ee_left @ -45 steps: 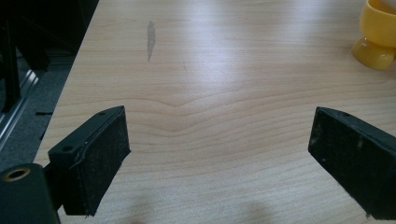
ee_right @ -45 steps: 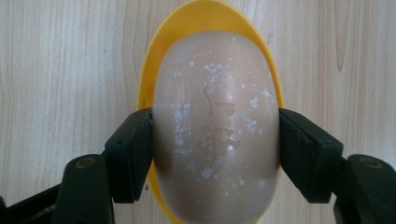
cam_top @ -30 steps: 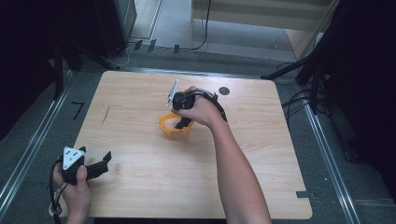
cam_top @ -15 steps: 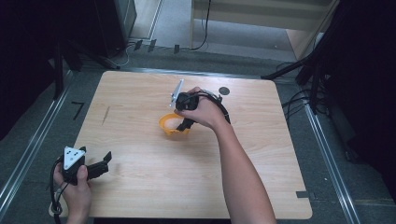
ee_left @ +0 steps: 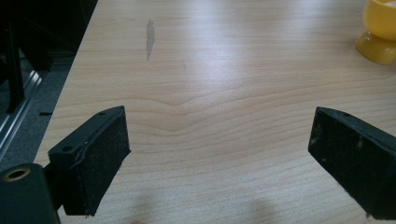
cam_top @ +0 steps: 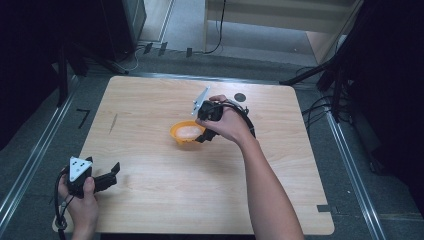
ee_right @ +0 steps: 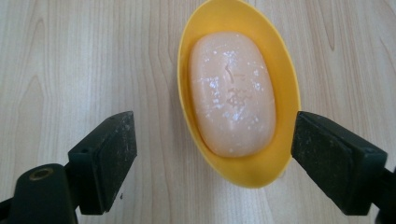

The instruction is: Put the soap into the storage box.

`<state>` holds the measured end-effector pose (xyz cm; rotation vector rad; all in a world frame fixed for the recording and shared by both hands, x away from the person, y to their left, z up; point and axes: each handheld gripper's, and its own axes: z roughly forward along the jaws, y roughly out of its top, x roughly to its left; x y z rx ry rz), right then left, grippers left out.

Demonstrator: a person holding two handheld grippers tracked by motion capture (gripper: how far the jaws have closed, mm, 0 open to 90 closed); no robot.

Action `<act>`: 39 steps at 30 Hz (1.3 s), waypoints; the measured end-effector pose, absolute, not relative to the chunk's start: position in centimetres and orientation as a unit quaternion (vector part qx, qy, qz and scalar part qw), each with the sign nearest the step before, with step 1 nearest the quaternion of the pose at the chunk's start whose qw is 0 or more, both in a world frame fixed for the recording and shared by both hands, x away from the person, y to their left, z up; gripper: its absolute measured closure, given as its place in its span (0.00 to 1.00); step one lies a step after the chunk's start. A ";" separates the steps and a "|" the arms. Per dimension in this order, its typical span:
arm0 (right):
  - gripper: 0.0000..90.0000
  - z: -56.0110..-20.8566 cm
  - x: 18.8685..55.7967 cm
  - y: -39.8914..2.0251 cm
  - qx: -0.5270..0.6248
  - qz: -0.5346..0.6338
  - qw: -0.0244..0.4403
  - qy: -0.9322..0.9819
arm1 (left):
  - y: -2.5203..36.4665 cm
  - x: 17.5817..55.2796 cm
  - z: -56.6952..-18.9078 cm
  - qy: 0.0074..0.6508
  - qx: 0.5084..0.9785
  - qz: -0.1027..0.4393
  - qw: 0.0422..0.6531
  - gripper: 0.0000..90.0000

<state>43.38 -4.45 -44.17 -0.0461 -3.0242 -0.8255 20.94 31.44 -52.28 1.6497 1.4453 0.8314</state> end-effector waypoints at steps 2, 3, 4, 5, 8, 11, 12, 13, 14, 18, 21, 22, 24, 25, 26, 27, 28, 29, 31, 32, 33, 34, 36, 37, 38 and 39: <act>0.17 -44.2 43.3 -5.0 -0.016 -0.265 0.004 -0.964 | 31.4 20.9 -52.3 0.568 0.649 0.327 0.387 0.06; 0.17 -44.2 43.2 -5.2 -0.018 -0.266 0.002 -0.964 | 31.4 20.9 -52.3 0.569 0.649 0.327 0.386 0.06; 0.17 -44.2 43.2 -5.5 -0.020 -0.266 0.002 -0.964 | 31.4 20.9 -52.3 0.569 0.649 0.327 0.385 0.06; 0.17 -44.2 43.1 -5.8 -0.020 -0.268 0.000 -0.963 | 31.4 20.9 -52.3 0.569 0.649 0.327 0.385 0.06; 0.17 -44.2 42.8 -6.6 -0.023 -0.273 -0.002 -0.962 | 31.4 20.9 -52.3 0.568 0.650 0.327 0.384 0.06; 0.17 -44.2 42.5 -7.4 -0.027 -0.269 -0.003 -0.963 | 31.3 20.9 -52.3 0.567 0.650 0.329 0.383 0.06; 0.17 -44.3 42.4 -7.7 -0.029 -0.268 -0.005 -0.963 | 31.3 20.9 -52.3 0.568 0.651 0.328 0.383 0.06; 0.17 -44.3 42.3 -7.9 -0.030 -0.269 -0.007 -0.963 | 31.3 20.9 -52.3 0.567 0.651 0.328 0.383 0.06; 0.17 -44.3 42.2 -8.1 -0.031 -0.270 -0.008 -0.962 | 31.3 20.9 -52.3 0.567 0.652 0.328 0.382 0.06; 0.17 -44.5 41.7 -8.8 -0.035 -0.268 -0.011 -0.963 | 31.3 20.9 -52.3 0.566 0.653 0.329 0.381 0.06; 0.17 -44.8 41.2 -9.4 -0.038 -0.267 -0.014 -0.963 | 31.3 20.9 -52.3 0.566 0.653 0.329 0.381 0.06; 0.17 -44.9 41.1 -9.5 -0.040 -0.269 -0.013 -0.962 | 31.3 20.9 -52.3 0.566 0.653 0.329 0.381 0.06; 0.17 -45.1 40.8 -9.9 -0.040 -0.267 -0.013 -0.963 | 31.3 20.9 -52.3 0.567 0.653 0.329 0.380 0.06; 0.17 -45.2 40.6 -10.0 -0.042 -0.267 -0.014 -0.963 | 31.3 20.9 -52.3 0.567 0.653 0.330 0.379 0.06; 0.17 -45.3 40.5 -10.2 -0.044 -0.269 -0.013 -0.962 | 31.2 20.9 -52.3 0.567 0.653 0.330 0.380 0.06; 0.17 -45.6 40.2 -10.5 -0.044 -0.270 -0.013 -0.962 | 31.2 20.9 -52.3 0.567 0.653 0.330 0.380 0.06; 0.17 -45.6 40.2 -10.5 -0.044 -0.270 -0.013 -0.962 | 31.2 20.9 -52.3 0.567 0.653 0.329 0.380 0.06; 0.17 -45.7 40.0 -10.7 -0.048 -0.272 -0.011 -0.961 | 31.2 20.9 -52.3 0.567 0.653 0.330 0.380 0.06; 0.17 -46.0 39.8 -11.0 -0.046 -0.274 -0.011 -0.961 | 31.2 21.0 -52.3 0.566 0.653 0.330 0.380 0.06; 0.17 -46.1 39.7 -11.1 -0.046 -0.275 -0.011 -0.960 | 31.2 21.0 -52.3 0.566 0.653 0.330 0.380 0.06; 0.17 -46.2 39.6 -11.3 -0.048 -0.276 -0.011 -0.960 | 31.2 21.0 -52.3 0.566 0.653 0.330 0.379 0.06; 0.17 -46.4 39.5 -11.4 -0.047 -0.278 -0.012 -0.959 | 31.2 21.0 -52.3 0.566 0.653 0.331 0.379 0.06; 0.18 -46.6 39.2 -11.8 -0.050 -0.281 -0.009 -0.958 | 31.2 21.0 -52.3 0.566 0.653 0.331 0.379 0.06; 0.18 -46.7 39.1 -11.9 -0.052 -0.283 -0.010 -0.958 | 31.2 21.0 -52.3 0.566 0.653 0.331 0.379 0.06; 0.18 -46.8 38.9 -12.1 -0.054 -0.283 -0.010 -0.958 | 31.2 21.0 -52.3 0.566 0.653 0.331 0.379 0.06; 0.18 -47.0 38.8 -12.3 -0.056 -0.284 -0.009 -0.957 | 31.2 21.0 -52.3 0.566 0.653 0.331 0.379 0.06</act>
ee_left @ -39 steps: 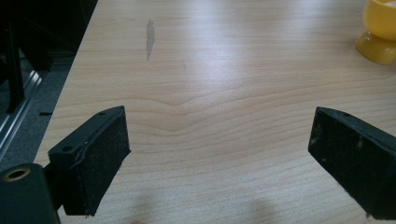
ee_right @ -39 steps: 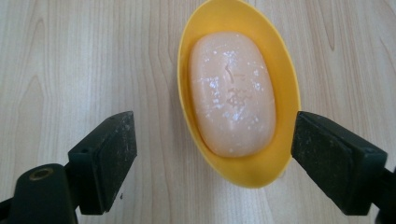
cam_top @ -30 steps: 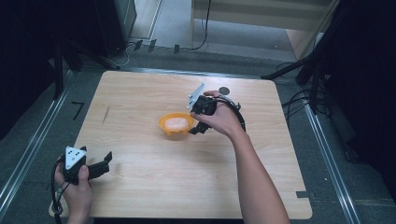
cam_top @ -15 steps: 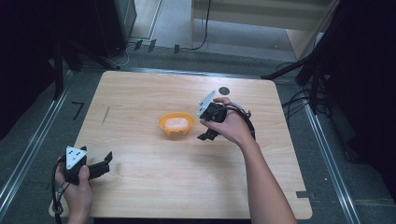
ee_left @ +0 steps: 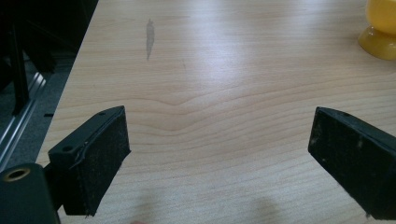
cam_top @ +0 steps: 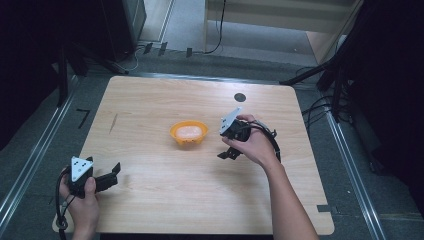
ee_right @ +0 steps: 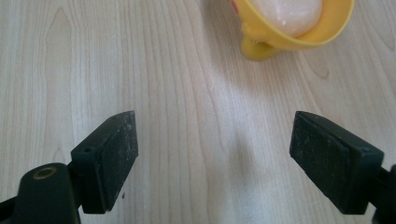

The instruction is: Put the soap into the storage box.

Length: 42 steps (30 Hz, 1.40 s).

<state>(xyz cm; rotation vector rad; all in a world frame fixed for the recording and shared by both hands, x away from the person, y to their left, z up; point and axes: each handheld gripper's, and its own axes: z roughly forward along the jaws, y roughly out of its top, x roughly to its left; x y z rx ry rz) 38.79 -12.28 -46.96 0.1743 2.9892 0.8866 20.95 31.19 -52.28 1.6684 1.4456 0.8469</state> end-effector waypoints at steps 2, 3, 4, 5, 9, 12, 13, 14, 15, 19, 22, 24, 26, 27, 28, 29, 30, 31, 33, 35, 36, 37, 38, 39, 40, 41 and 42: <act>0.18 -47.3 38.5 -12.6 0.056 0.286 0.010 0.957 | 31.2 21.0 -52.3 0.566 0.653 0.332 0.379 0.06; 0.18 -47.4 38.3 -12.8 0.060 0.286 0.007 0.956 | 31.2 21.0 -52.3 0.566 0.653 0.332 0.379 0.06; 0.18 -47.5 38.2 -13.0 0.061 0.286 0.008 0.956 | 31.2 21.0 -52.3 0.565 0.653 0.332 0.379 0.06; 0.18 -47.7 38.1 -13.1 0.064 0.288 0.008 0.956 | 31.1 21.0 -52.3 0.566 0.653 0.333 0.379 0.06; 0.18 -48.2 37.5 -13.8 0.071 0.292 0.005 0.954 | 31.1 21.0 -52.3 0.565 0.653 0.332 0.379 0.06; 0.18 -48.5 37.1 -14.3 0.075 0.295 0.003 0.952 | 31.1 21.0 -52.3 0.565 0.654 0.332 0.378 0.06; 0.18 -48.6 37.0 -14.5 0.076 0.297 0.001 0.952 | 31.1 21.0 -52.3 0.564 0.654 0.333 0.378 0.06; 0.18 -48.6 36.9 -14.6 0.078 0.297 0.004 0.952 | 31.1 21.0 -52.3 0.564 0.654 0.333 0.378 0.06; 0.19 -48.7 36.8 -14.8 0.079 0.301 0.004 0.951 | 31.1 21.0 -52.3 0.564 0.654 0.333 0.378 0.06; 0.18 -49.1 36.2 -15.3 0.086 0.303 0.003 0.949 | 31.1 21.0 -52.3 0.564 0.654 0.333 0.378 0.06; 0.18 -49.3 35.8 -15.8 0.087 0.307 0.008 0.948 | 31.1 20.9 -52.3 0.564 0.655 0.333 0.377 0.06; 0.18 -49.6 35.6 -16.2 0.089 0.310 0.007 0.947 | 31.1 20.9 -52.3 0.564 0.655 0.333 0.377 0.06; 0.18 -49.8 35.3 -16.6 0.093 0.313 0.009 0.945 | 31.1 20.9 -52.3 0.564 0.655 0.333 0.376 0.06; 0.18 -49.9 35.1 -16.8 0.096 0.312 0.008 0.945 | 31.1 20.9 -52.3 0.564 0.655 0.333 0.377 0.06; 0.18 -50.0 35.0 -17.0 0.098 0.313 0.009 0.945 | 31.1 20.9 -52.3 0.564 0.655 0.333 0.377 0.06; 0.18 -50.1 34.8 -17.2 0.099 0.314 0.010 0.944 | 31.1 20.9 -52.3 0.564 0.655 0.333 0.377 0.06; 0.18 -50.3 34.7 -17.4 0.101 0.315 0.011 0.944 | 31.1 20.9 -52.3 0.564 0.655 0.333 0.377 0.06; 0.18 -50.3 34.5 -17.6 0.102 0.316 0.009 0.943 | 31.1 21.0 -52.3 0.563 0.655 0.334 0.377 0.06; 0.18 -50.6 34.2 -18.1 0.105 0.321 0.011 0.941 | 31.1 21.0 -52.3 0.563 0.655 0.333 0.377 0.06; 0.18 -50.8 33.8 -18.6 0.112 0.323 0.011 0.940 | 31.1 21.0 -52.3 0.563 0.656 0.333 0.376 0.06; 0.18 -50.9 33.7 -18.9 0.114 0.324 0.011 0.939 | 31.1 21.0 -52.3 0.563 0.656 0.333 0.376 0.06; 0.18 -51.0 33.6 -19.1 0.115 0.329 0.013 0.937 | 31.1 21.0 -52.3 0.563 0.656 0.334 0.376 0.06; 0.18 -51.1 33.4 -19.4 0.118 0.331 0.011 0.936 | 31.1 21.0 -52.3 0.563 0.656 0.333 0.376 0.06; 0.18 -51.2 33.2 -19.6 0.122 0.331 0.010 0.936 | 31.1 21.0 -52.3 0.563 0.656 0.333 0.376 0.06; 0.18 -51.3 33.1 -19.8 0.123 0.332 0.010 0.935 | 31.1 21.0 -52.3 0.563 0.656 0.334 0.375 0.06; 0.18 -51.4 32.9 -20.0 0.124 0.333 0.012 0.934 | 31.1 21.0 -52.3 0.563 0.656 0.334 0.375 0.06; 0.18 -51.5 32.8 -20.2 0.126 0.336 0.013 0.933 | 31.1 21.0 -52.3 0.563 0.656 0.334 0.375 0.06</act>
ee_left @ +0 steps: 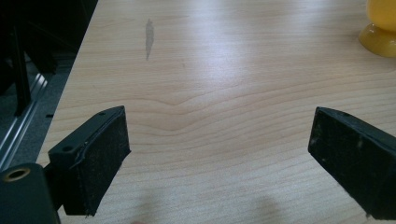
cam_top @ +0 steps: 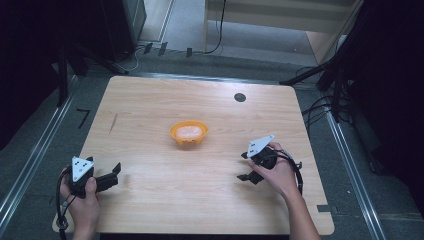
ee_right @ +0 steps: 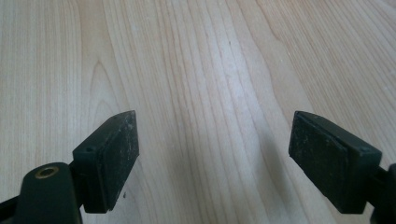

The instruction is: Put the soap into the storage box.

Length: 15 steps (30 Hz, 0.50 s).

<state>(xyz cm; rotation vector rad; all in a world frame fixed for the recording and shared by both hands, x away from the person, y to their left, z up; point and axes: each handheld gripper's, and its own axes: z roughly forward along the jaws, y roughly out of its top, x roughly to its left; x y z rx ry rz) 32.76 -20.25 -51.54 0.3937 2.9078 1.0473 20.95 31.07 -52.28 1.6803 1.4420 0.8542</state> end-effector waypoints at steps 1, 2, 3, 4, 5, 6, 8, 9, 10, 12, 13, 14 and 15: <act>0.19 -51.6 32.6 -20.5 0.129 0.337 0.014 0.932 | 31.1 21.0 -52.3 0.563 0.657 0.334 0.375 0.06; 0.18 -51.7 32.5 -20.7 0.133 0.339 0.014 0.931 | 31.1 21.0 -52.3 0.562 0.657 0.334 0.375 0.06; 0.18 -51.7 32.3 -20.9 0.136 0.343 0.016 0.929 | 31.1 21.0 -52.3 0.562 0.658 0.334 0.375 0.06; 0.18 -51.8 32.2 -21.2 0.138 0.346 0.016 0.928 | 31.1 21.0 -52.3 0.562 0.657 0.334 0.374 0.06; 0.19 -51.8 32.0 -21.4 0.141 0.350 0.018 0.926 | 31.0 21.0 -52.3 0.562 0.657 0.334 0.374 0.06; 0.18 -51.9 31.9 -21.6 0.143 0.354 0.020 0.924 | 31.1 21.0 -52.3 0.562 0.658 0.334 0.374 0.06; 0.18 -52.1 31.6 -22.1 0.148 0.358 0.021 0.922 | 31.1 21.0 -52.3 0.562 0.659 0.334 0.373 0.06; 0.19 -52.2 31.4 -22.3 0.149 0.360 0.022 0.921 | 31.1 21.0 -52.3 0.562 0.659 0.333 0.373 0.06; 0.19 -52.3 31.3 -22.6 0.153 0.363 0.022 0.919 | 31.0 21.0 -52.3 0.562 0.659 0.334 0.373 0.06; 0.19 -52.5 31.0 -23.1 0.160 0.366 0.025 0.916 | 31.0 21.0 -52.3 0.562 0.659 0.333 0.373 0.06; 0.19 -52.7 30.8 -23.4 0.166 0.370 0.024 0.914 | 31.0 21.0 -52.3 0.562 0.660 0.333 0.372 0.06; 0.19 -52.8 30.7 -23.7 0.170 0.373 0.022 0.912 | 31.0 20.9 -52.3 0.562 0.660 0.333 0.372 0.06; 0.19 -52.9 30.5 -24.0 0.172 0.376 0.024 0.910 | 31.0 21.0 -52.3 0.562 0.660 0.332 0.372 0.06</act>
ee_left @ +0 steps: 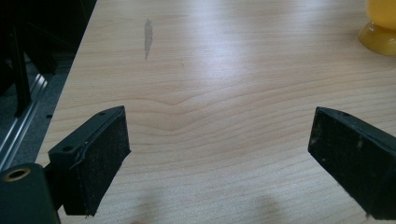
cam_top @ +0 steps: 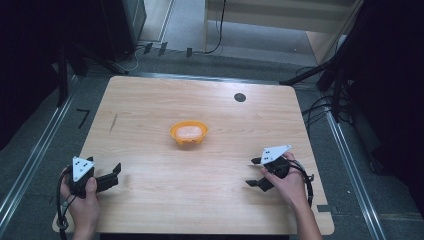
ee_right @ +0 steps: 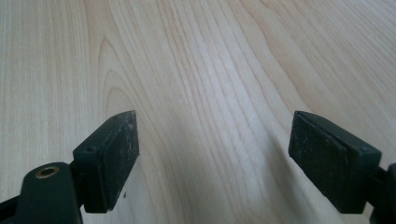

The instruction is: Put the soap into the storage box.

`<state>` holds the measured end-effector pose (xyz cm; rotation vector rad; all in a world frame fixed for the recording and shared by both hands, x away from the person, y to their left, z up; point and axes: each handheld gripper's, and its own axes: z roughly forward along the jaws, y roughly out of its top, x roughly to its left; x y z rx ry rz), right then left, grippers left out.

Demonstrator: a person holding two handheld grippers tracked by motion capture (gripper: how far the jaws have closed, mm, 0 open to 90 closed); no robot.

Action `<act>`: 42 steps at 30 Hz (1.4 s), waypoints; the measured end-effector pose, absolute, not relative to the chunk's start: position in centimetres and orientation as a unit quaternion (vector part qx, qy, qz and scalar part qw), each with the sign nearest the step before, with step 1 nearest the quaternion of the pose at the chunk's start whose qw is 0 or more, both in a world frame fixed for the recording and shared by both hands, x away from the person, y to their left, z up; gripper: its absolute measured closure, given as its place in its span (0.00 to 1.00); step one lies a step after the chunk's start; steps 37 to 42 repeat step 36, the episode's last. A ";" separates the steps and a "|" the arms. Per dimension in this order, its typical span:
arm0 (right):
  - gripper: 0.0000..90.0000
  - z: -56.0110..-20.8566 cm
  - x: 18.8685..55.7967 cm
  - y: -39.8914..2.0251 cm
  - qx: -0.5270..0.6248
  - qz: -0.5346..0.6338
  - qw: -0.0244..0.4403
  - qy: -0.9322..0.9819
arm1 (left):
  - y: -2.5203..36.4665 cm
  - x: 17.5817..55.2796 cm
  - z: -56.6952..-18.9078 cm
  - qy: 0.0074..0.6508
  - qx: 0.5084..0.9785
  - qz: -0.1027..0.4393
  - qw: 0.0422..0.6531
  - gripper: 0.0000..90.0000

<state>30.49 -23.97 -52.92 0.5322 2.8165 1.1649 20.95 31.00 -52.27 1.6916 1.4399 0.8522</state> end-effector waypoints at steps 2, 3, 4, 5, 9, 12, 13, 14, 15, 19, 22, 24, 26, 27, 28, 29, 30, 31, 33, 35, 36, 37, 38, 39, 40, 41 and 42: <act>0.19 -53.1 30.2 -24.5 0.177 0.377 0.025 0.909 | 31.0 21.0 -52.3 0.562 0.660 0.332 0.372 0.06; 0.19 -53.3 30.0 -24.9 0.178 0.380 0.026 0.907 | 31.0 21.0 -52.3 0.561 0.660 0.332 0.372 0.06; 0.19 -53.4 29.8 -25.2 0.183 0.382 0.026 0.906 | 31.0 21.0 -52.3 0.561 0.660 0.332 0.372 0.06; 0.19 -53.5 29.6 -25.5 0.185 0.385 0.027 0.904 | 31.0 21.0 -52.3 0.561 0.660 0.332 0.372 0.06; 0.19 -53.7 28.8 -26.7 0.195 0.401 0.031 0.895 | 30.9 21.0 -52.3 0.562 0.660 0.334 0.371 0.06; 0.19 -54.0 28.2 -27.6 0.203 0.412 0.039 0.887 | 30.9 21.0 -52.3 0.562 0.659 0.334 0.371 0.06; 0.19 -54.1 28.0 -27.9 0.205 0.415 0.038 0.886 | 30.9 21.0 -52.3 0.562 0.659 0.335 0.371 0.06; 0.19 -54.1 27.8 -28.1 0.207 0.415 0.041 0.885 | 30.9 21.0 -52.3 0.562 0.659 0.335 0.370 0.06; 0.19 -54.2 27.7 -28.3 0.210 0.416 0.041 0.884 | 30.9 21.0 -52.3 0.562 0.659 0.335 0.371 0.06; 0.19 -54.5 27.0 -29.1 0.213 0.428 0.039 0.878 | 30.9 21.0 -52.3 0.563 0.659 0.334 0.371 0.06; 0.19 -54.6 26.6 -29.7 0.218 0.429 0.043 0.875 | 30.9 21.0 -52.3 0.562 0.659 0.334 0.370 0.06; 0.19 -54.7 26.3 -30.2 0.222 0.431 0.044 0.874 | 30.9 21.0 -52.3 0.562 0.660 0.334 0.370 0.06; 0.19 -54.7 26.0 -30.7 0.228 0.437 0.047 0.869 | 30.9 21.0 -52.3 0.562 0.660 0.334 0.370 0.06; 0.19 -54.7 25.9 -31.0 0.229 0.441 0.047 0.866 | 30.9 21.0 -52.3 0.561 0.661 0.334 0.370 0.06; 0.19 -54.8 25.7 -31.3 0.233 0.444 0.047 0.864 | 30.9 21.0 -52.3 0.560 0.662 0.334 0.370 0.06; 0.19 -54.9 25.6 -31.6 0.236 0.447 0.049 0.862 | 30.9 21.0 -52.3 0.561 0.661 0.334 0.370 0.06; 0.19 -54.9 25.4 -31.9 0.238 0.448 0.051 0.860 | 30.9 21.0 -52.3 0.561 0.661 0.334 0.370 0.06; 0.18 -55.0 25.2 -32.1 0.241 0.453 0.052 0.857 | 30.9 21.0 -52.3 0.561 0.662 0.333 0.369 0.06; 0.18 -55.2 24.9 -32.6 0.245 0.454 0.054 0.855 | 30.9 21.0 -52.3 0.562 0.662 0.332 0.368 0.06; 0.18 -55.1 24.7 -33.0 0.246 0.460 0.058 0.851 | 30.9 21.1 -52.3 0.561 0.663 0.332 0.367 0.06; 0.18 -55.1 24.6 -33.2 0.248 0.465 0.056 0.848 | 30.8 21.1 -52.3 0.561 0.664 0.333 0.366 0.06; 0.18 -55.1 24.6 -33.2 0.248 0.465 0.056 0.848 | 30.8 21.1 -52.3 0.561 0.664 0.333 0.366 0.06; 0.18 -55.1 24.6 -33.2 0.248 0.465 0.056 0.848 | 30.8 21.1 -52.3 0.561 0.664 0.333 0.366 0.06; 0.18 -55.1 24.6 -33.2 0.248 0.465 0.056 0.848 | 30.8 21.1 -52.3 0.561 0.664 0.333 0.366 0.06; 0.18 -55.1 24.6 -33.2 0.248 0.465 0.056 0.848 | 30.8 21.1 -52.3 0.561 0.664 0.333 0.366 0.06; 0.18 -55.1 24.6 -33.2 0.248 0.465 0.056 0.848 | 30.8 21.1 -52.3 0.561 0.664 0.333 0.366 0.06; 0.18 -55.1 24.6 -33.2 0.248 0.465 0.056 0.848 | 30.8 21.1 -52.3 0.561 0.664 0.333 0.366 0.06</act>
